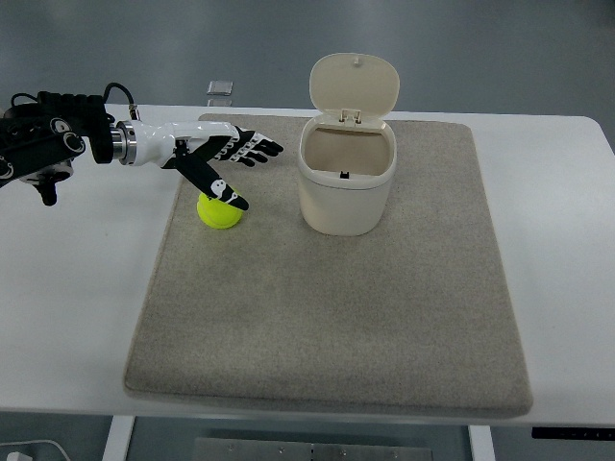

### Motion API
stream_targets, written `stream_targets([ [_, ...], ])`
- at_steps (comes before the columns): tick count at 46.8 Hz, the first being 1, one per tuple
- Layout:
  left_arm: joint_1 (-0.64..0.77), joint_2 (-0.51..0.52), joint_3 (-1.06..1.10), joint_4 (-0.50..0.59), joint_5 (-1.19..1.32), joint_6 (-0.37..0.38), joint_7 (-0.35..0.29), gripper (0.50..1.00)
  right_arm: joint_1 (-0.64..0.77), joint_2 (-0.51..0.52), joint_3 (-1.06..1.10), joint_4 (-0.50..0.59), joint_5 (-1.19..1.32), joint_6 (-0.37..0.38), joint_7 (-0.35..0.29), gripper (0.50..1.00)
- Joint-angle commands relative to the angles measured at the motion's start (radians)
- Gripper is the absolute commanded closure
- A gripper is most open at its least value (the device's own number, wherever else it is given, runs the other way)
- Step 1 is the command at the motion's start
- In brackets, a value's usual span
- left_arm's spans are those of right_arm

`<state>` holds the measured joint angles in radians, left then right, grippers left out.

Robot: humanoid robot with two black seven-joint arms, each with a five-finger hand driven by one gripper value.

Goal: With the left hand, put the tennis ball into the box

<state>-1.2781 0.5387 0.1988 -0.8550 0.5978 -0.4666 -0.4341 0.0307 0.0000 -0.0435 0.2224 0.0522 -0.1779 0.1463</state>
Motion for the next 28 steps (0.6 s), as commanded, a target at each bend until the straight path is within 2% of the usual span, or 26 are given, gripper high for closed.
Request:
stream_targets([
  [1, -0.001, 0.007, 0.019, 0.004, 0.003, 0.002, 0.000, 0.527, 0.000, 0.000, 0.001, 0.000, 0.000, 0.000, 0.001, 0.562],
  [20, -0.012, 0.046, 0.085, 0.011, 0.022, 0.040, 0.000, 0.538, 0.000, 0.000, -0.001, 0.000, 0.000, 0.000, 0.001, 0.562],
  [28, -0.012, 0.044, 0.088, 0.010, 0.094, 0.083, 0.000, 0.540, 0.000, 0.000, 0.001, 0.000, 0.000, 0.000, -0.001, 0.562],
])
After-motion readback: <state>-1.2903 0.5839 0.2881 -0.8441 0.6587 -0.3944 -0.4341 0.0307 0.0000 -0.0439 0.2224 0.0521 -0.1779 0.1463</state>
